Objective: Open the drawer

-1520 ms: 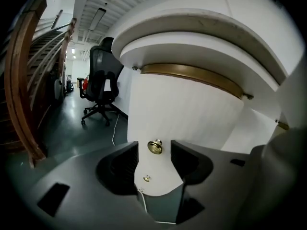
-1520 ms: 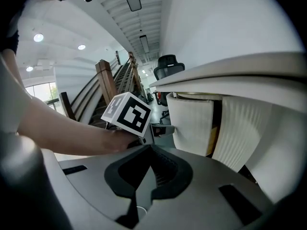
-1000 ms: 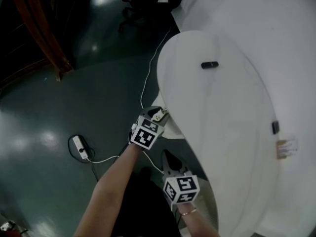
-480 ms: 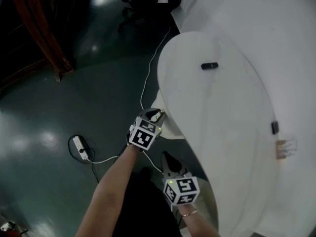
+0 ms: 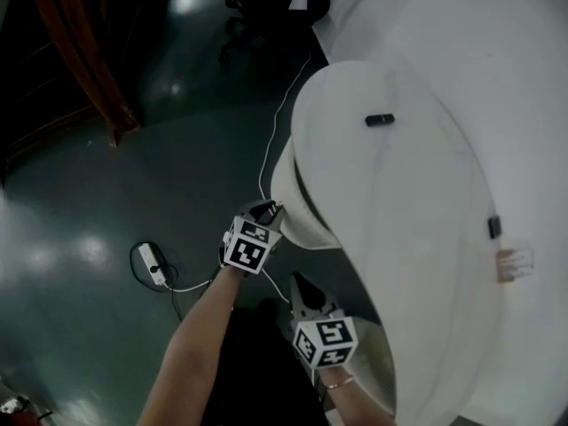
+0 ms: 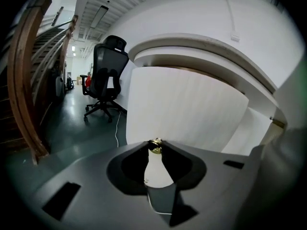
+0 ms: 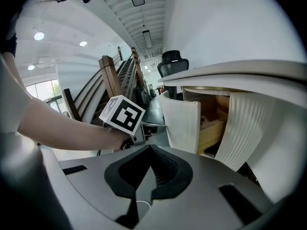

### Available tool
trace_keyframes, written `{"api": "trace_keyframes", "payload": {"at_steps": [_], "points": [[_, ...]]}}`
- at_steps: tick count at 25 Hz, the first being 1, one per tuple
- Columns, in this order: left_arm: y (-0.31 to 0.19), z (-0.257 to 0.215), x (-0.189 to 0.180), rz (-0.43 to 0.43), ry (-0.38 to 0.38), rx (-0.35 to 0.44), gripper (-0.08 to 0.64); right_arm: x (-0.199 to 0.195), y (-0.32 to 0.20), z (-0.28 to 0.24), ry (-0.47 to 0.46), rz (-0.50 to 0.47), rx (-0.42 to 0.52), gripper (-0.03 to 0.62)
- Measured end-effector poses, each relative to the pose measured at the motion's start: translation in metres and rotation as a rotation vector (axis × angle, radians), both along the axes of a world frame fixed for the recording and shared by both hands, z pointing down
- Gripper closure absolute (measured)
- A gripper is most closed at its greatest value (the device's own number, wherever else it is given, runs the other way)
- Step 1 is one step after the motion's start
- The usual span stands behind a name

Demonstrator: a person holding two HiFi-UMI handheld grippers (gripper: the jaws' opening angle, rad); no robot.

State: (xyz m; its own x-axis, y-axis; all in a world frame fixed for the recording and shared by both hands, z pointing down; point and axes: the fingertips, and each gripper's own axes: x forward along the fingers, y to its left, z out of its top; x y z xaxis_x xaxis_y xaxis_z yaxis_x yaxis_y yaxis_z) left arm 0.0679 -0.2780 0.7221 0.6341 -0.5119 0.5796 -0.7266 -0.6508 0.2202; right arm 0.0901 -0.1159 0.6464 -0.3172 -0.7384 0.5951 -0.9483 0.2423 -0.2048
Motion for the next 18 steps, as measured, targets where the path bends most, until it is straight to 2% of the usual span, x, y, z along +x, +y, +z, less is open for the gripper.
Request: {"api": "trace_keyframes", "payload": {"at_steps": [18], "points": [[0.031, 0.005, -0.085, -0.123, -0.074, -0.061, 0.485, -0.023, 0.026, -0.013, -0.014, -0.01, -0.037, 0.589]]}}
